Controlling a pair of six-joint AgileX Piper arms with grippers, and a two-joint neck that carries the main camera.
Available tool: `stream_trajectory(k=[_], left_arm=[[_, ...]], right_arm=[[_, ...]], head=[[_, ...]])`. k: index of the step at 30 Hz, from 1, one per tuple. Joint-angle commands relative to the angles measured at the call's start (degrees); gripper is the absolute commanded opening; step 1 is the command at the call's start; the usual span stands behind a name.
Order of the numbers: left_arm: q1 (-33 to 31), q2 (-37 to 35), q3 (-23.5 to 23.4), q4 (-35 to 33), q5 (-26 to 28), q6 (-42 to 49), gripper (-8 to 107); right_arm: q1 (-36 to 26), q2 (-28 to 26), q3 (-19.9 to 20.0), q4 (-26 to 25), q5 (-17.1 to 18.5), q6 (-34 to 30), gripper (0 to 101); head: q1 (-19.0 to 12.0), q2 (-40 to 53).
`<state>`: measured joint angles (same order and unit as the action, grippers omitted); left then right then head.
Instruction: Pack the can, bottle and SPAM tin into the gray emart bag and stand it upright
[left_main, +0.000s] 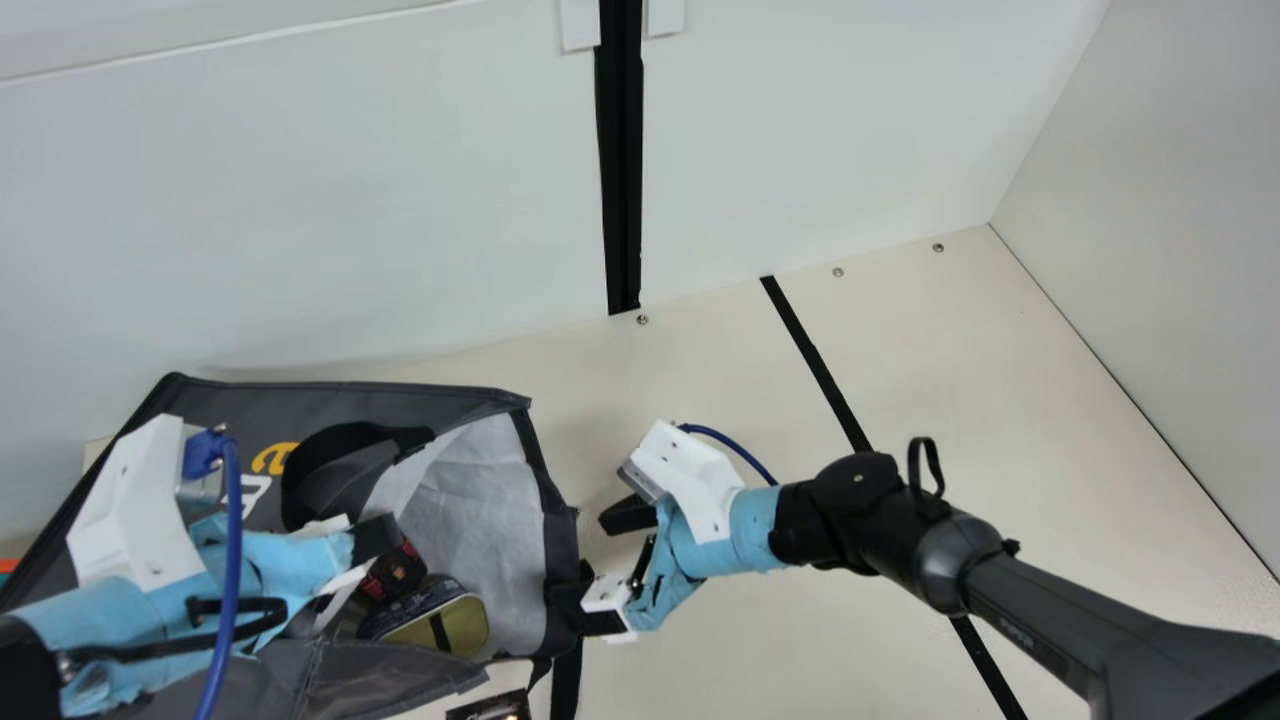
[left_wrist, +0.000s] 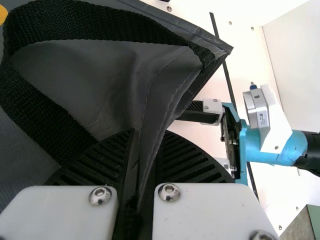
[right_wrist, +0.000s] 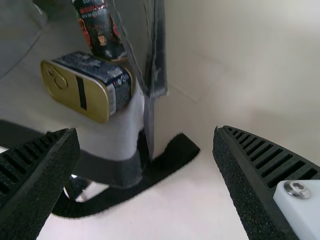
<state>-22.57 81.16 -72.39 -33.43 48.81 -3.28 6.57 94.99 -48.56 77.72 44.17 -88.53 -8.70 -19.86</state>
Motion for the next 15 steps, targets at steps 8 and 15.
stream_trajectory(k=[8, 15], left_arm=[[0.00, 0.00, 0.00, 0.00, 0.00, 0.00, -8], [0.00, 0.00, 0.00, 0.00, 0.00, 0.00, -8]], right_arm=[[2.71, 3.09, -2.24, 3.85, -0.22, 0.05, 95], [4.80, 5.19, -3.15, 6.29, -1.13, -0.74, 95]], head=[[-1.30, -0.14], [-1.30, -0.14]])
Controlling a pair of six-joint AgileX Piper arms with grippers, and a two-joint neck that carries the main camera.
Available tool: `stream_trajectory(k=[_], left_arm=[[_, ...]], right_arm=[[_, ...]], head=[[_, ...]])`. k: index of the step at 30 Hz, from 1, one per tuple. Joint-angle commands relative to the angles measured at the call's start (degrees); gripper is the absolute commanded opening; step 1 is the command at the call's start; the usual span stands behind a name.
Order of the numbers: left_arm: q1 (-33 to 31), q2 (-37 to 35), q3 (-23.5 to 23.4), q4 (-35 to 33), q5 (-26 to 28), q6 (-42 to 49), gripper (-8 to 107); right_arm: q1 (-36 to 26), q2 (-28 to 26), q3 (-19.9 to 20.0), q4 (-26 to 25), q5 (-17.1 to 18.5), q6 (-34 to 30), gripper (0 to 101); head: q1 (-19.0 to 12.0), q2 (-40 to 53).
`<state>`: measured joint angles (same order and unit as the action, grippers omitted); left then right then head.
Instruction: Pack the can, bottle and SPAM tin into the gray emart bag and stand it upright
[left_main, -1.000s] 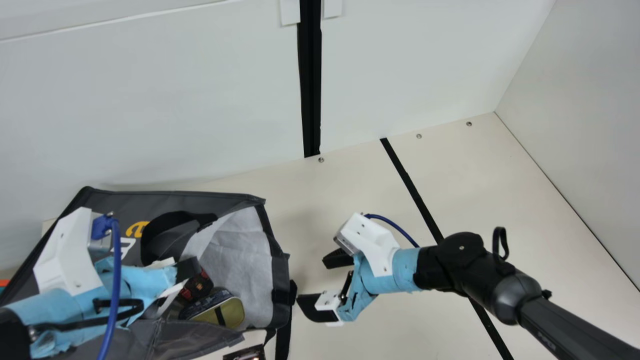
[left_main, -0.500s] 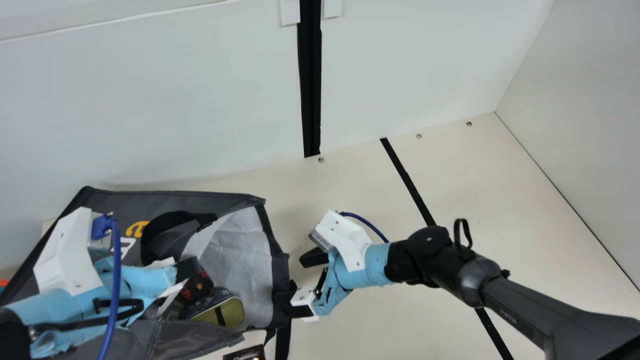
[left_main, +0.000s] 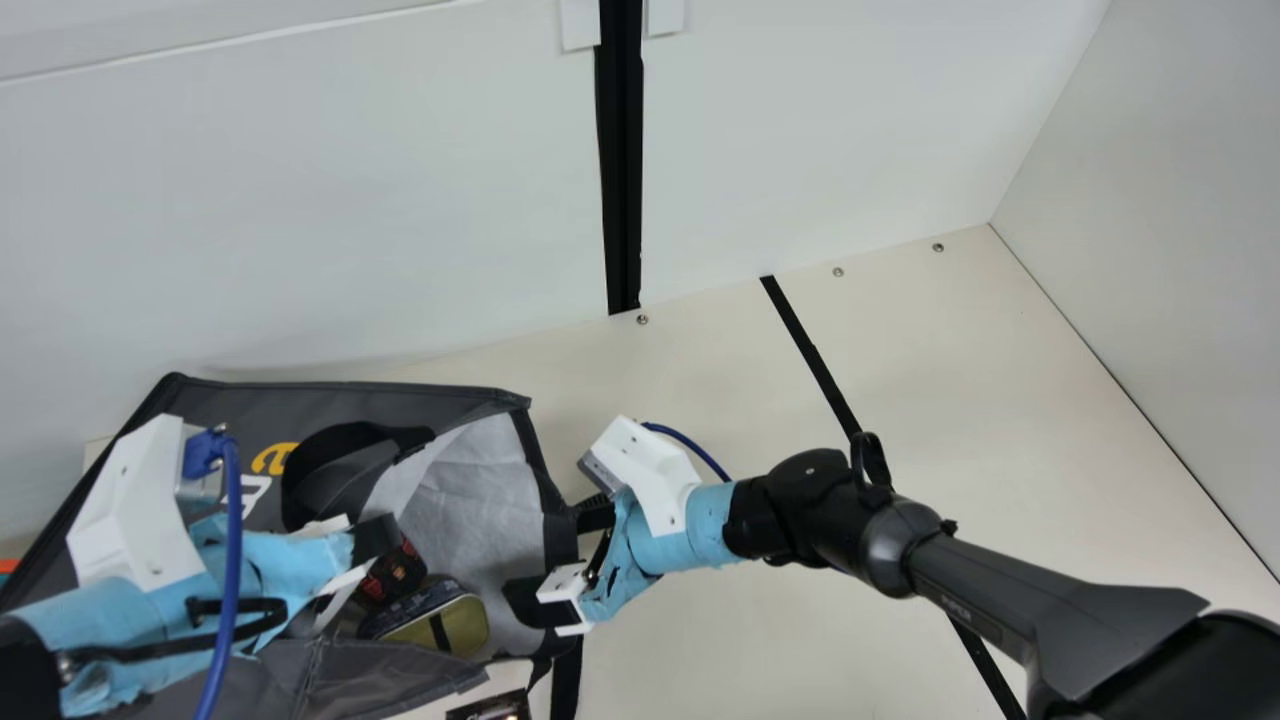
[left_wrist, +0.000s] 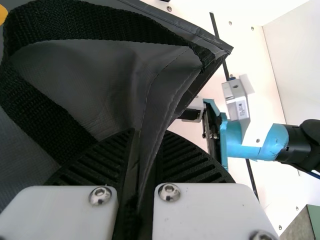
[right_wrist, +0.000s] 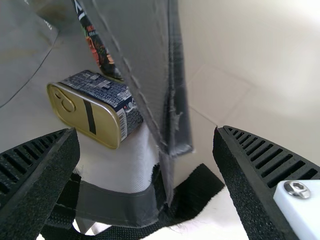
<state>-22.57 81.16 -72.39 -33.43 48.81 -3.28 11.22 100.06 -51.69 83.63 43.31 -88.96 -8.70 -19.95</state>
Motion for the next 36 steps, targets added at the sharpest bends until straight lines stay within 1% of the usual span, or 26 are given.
stream_trajectory(k=[1, 6, 14, 20, 21, 29, 36], left_arm=[[0.00, 0.00, 0.00, 0.00, 0.00, 0.00, -8], [0.00, 0.00, 0.00, 0.00, 0.00, 0.00, -8], [0.00, 0.00, 0.00, 0.00, 0.00, 0.00, -8], [0.00, 0.00, 0.00, 0.00, 0.00, 0.00, -8], [0.00, 0.00, 0.00, 0.00, 0.00, 0.00, -8], [0.00, 0.00, 0.00, 0.00, 0.00, 0.00, -8], [0.00, 0.00, 0.00, 0.00, 0.00, 0.00, -8]], right_arm=[[0.38, 0.41, -0.15, 0.63, -0.39, -0.39, 95], [1.34, 1.66, -0.60, 1.88, -0.78, -0.93, 95], [1.84, 3.10, -1.23, 3.30, -0.18, -1.33, 42], [1.58, 3.28, -0.83, 3.86, 0.31, -1.36, 1], [1.46, 3.24, -0.66, 4.03, 0.47, -1.32, 0], [-0.16, 2.14, 1.57, 5.74, 2.82, -0.37, 0], [-2.16, -0.78, 4.62, 6.29, 5.42, 0.56, 0]], head=[[-1.30, -0.05], [-1.30, -0.05], [-1.30, -0.05], [-1.30, -0.05], [-1.30, -0.05], [-1.30, -0.05], [-1.30, -0.05]])
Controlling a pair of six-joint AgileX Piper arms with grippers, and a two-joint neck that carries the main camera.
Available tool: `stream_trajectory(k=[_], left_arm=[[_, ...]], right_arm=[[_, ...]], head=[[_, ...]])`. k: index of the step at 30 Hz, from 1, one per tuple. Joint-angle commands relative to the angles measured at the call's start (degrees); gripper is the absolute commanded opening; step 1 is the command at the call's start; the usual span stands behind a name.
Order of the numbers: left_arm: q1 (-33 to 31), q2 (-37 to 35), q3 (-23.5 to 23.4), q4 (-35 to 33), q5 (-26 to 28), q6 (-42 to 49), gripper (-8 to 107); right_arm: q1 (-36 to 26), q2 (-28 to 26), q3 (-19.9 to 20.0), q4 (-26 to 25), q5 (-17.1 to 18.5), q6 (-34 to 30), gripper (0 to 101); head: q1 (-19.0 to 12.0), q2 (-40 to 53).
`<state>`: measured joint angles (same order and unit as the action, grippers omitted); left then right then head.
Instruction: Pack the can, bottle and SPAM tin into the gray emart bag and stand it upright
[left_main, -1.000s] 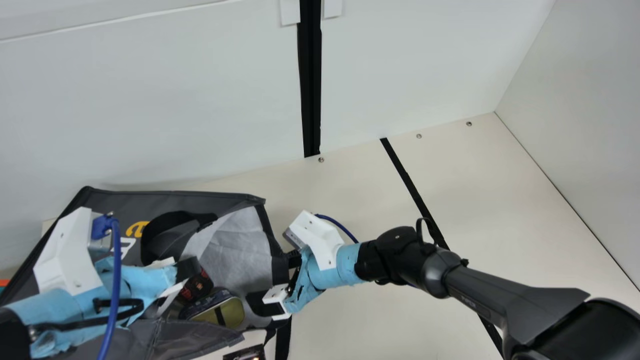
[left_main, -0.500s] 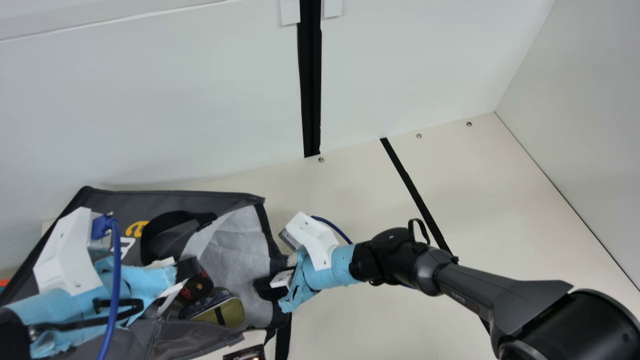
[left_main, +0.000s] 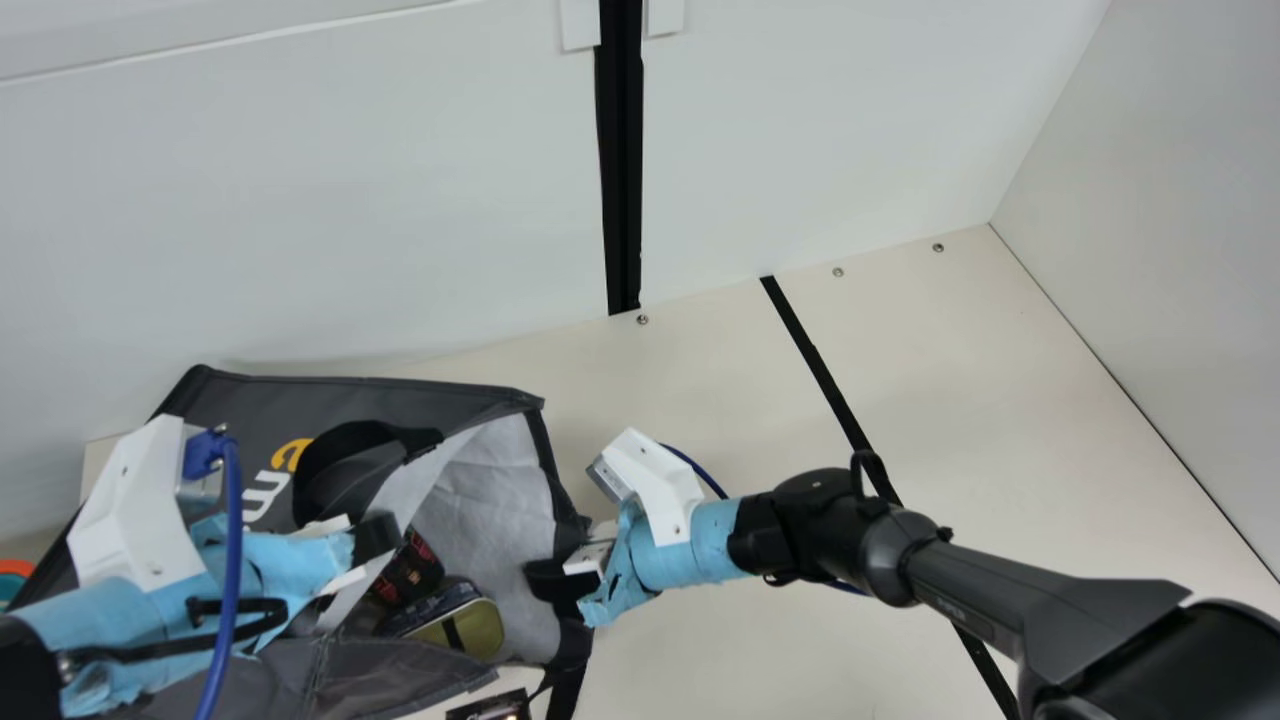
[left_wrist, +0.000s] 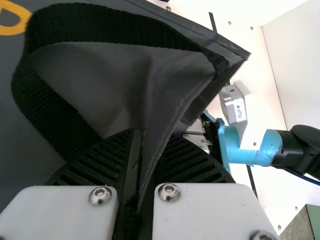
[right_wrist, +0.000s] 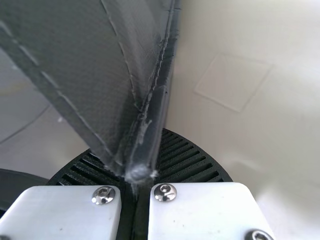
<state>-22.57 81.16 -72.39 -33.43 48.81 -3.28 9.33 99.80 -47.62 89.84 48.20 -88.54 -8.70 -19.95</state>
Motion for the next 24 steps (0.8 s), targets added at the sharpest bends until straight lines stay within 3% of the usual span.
stream_trajectory(k=[1, 11, 24], left_arm=[[0.00, 0.00, 0.00, 0.00, 0.00, 0.00, -8], [0.02, -1.02, 0.62, -0.52, 0.00, 0.98, -8], [-0.04, 2.25, -6.02, -2.46, -0.95, 6.17, -8]], right_arm=[[-0.59, -1.11, 1.03, 0.03, 0.91, 0.28, 0], [-5.07, -8.69, 5.93, -2.13, 5.86, 2.96, 0], [-13.39, -19.65, 9.63, -6.07, 16.40, 11.04, 0]], head=[[-1.30, -0.05], [-1.30, -0.05], [-1.30, -0.05]])
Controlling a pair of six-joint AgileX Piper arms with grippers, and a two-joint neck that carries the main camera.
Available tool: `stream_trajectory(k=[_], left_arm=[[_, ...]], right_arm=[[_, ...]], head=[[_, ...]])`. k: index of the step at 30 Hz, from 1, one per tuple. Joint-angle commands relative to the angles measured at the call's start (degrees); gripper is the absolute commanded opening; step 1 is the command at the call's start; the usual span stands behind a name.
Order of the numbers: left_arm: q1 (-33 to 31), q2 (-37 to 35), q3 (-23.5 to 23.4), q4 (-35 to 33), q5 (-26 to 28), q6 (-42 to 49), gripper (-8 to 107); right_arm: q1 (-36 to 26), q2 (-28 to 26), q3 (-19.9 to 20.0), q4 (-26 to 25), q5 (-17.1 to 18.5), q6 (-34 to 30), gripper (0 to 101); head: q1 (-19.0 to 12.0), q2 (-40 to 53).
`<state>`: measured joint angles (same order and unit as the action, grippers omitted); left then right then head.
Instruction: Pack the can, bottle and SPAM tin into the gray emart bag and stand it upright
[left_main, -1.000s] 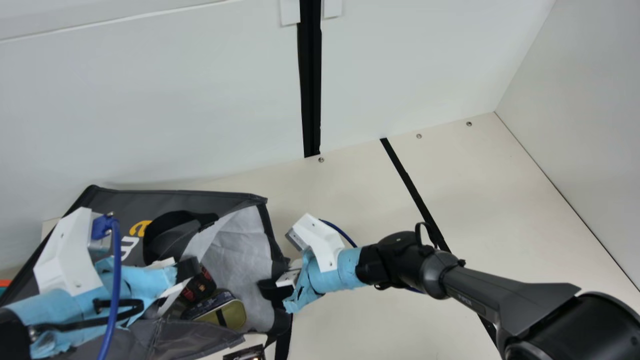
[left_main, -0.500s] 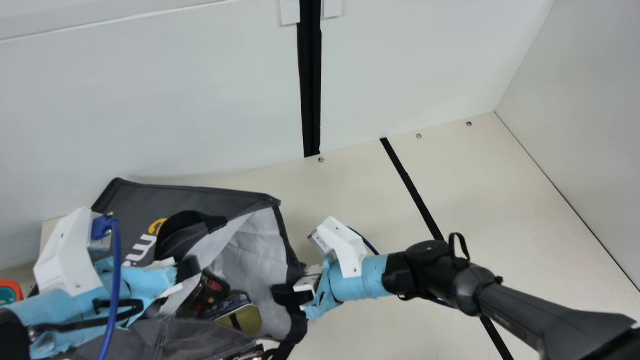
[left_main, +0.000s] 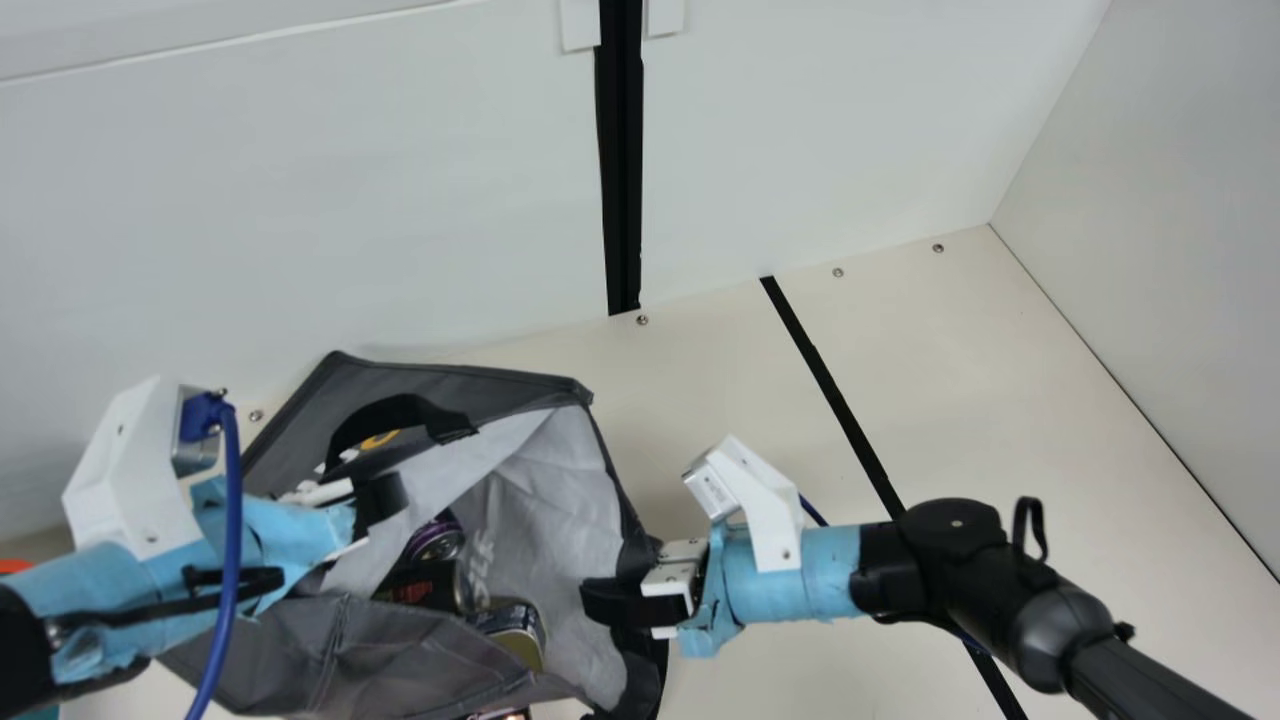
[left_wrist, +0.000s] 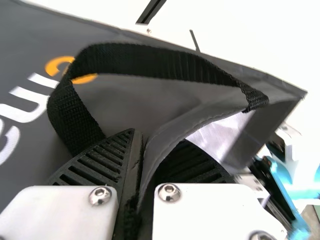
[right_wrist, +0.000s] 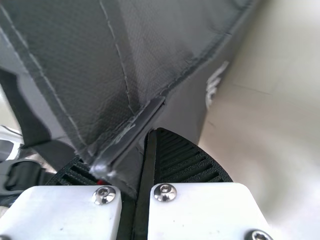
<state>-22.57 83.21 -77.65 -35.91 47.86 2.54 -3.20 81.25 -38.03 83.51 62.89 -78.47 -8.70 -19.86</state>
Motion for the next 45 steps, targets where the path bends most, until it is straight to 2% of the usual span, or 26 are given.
stream_trajectory(k=[1, 6, 15, 27, 36, 45], left_arm=[[-0.09, 0.41, -1.44, 0.12, 0.08, 0.58, -8], [0.04, 1.18, -5.32, 1.78, 3.01, 1.59, -8], [1.58, 1.41, -12.10, 3.90, 9.64, 2.69, -8], [3.28, 3.27, -19.50, -0.02, 15.46, 6.97, -8], [5.26, 4.14, -25.34, -3.15, 21.75, 9.44, -8], [3.19, 2.81, -25.63, -4.07, 22.04, 11.54, -8]], right_arm=[[-1.59, -1.94, 0.17, 0.09, 2.75, 1.78, 0], [-4.55, -5.97, 0.54, -0.40, 7.01, 5.59, 0], [-2.90, -12.34, 0.82, 2.06, 7.01, 11.80, 0], [-3.36, -20.63, 0.26, 4.88, 7.01, 20.68, 0], [-4.98, -27.44, -0.55, 7.16, 7.01, 28.30, 0], [-7.65, -34.23, -3.63, 9.48, 7.01, 37.18, 0]], head=[[-1.30, -0.14], [-1.30, -0.14], [-1.30, -0.14], [-1.30, -0.14], [-1.30, -0.14], [-1.30, -0.14]])
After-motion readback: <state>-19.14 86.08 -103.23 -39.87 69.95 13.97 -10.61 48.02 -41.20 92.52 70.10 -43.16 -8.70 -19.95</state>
